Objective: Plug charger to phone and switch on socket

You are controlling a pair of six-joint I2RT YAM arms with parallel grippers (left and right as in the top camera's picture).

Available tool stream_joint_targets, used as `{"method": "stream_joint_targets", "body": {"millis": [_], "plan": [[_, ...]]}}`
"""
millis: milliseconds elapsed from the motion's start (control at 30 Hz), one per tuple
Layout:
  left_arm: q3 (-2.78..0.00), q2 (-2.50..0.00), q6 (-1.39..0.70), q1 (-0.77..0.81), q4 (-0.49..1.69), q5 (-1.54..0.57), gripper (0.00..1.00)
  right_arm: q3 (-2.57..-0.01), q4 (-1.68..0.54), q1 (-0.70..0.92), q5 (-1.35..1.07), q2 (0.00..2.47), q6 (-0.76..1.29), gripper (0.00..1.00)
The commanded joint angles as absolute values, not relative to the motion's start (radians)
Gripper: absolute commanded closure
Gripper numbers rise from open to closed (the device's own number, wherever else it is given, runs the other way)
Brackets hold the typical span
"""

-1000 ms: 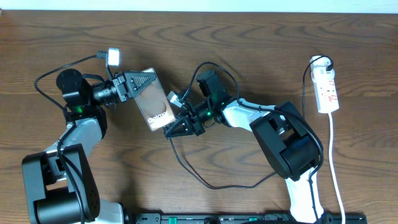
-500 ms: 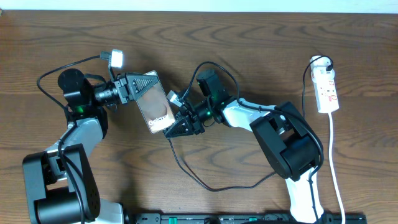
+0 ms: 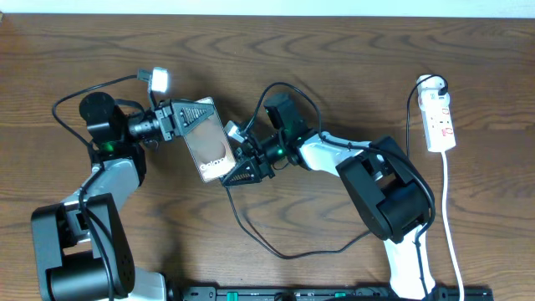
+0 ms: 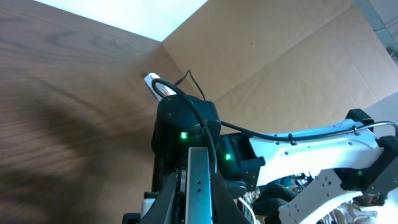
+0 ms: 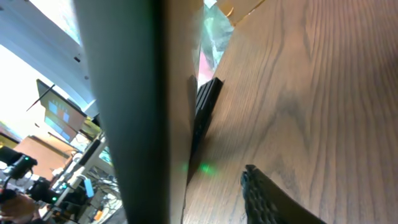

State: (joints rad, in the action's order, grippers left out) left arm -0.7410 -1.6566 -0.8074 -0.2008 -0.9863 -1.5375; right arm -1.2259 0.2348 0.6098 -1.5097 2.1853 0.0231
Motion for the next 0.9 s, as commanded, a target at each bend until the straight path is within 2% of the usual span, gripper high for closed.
{"method": "stream_joint_targets", "body": {"millis": [0,200,533,567,600,667,733,833,867], "plan": [[-0.74,-1.64,-0.805,-0.201,-0.989,-1.57,0.93,-1.242,0.235,0.601,-1.511,2.179,0.023,0.55],[-0.74,-1.64,-0.805,-0.234,-0.989,-1.57,0.93,-1.242,0.235,0.601,-1.51,2.179,0.023,0.46],[-0.74,-1.64,-0.805,-0.281,-0.988,-1.571,0.93,-1.242,0.235,0.601,-1.51,2.179,0.03,0.43],[-0.74,-1.64,-0.805,-0.285,-0.982,-1.571,0.93,-1.242,0.235,0.601,-1.51,2.179,0.03,0.33],[-0.74,-1.64,-0.805,-0.289,-0.981,-1.571,0.92,-1.242,0.235,0.601,-1.51,2.179,0.03,0.28],[-0.74,-1.64,-0.805,-0.297,-0.972,-1.571,0.92,-1.242,0.235,0.601,-1.51,2.179,0.03,0.25],[-0.74,-1.64,-0.805,-0.307,-0.965,-1.571,0.92,-1.242,0.236,0.599,-1.51,2.179,0.03,0.18],[-0.74,-1.64,-0.805,-0.332,-0.941,-1.571,0.92,-1.242,0.235,0.59,-1.51,2.179,0.03,0.01],[-0.74,-1.64,-0.805,-0.343,-0.931,-1.571,0.93,-1.242,0.235,0.585,-1.51,2.179,0.031,0.01]]}}
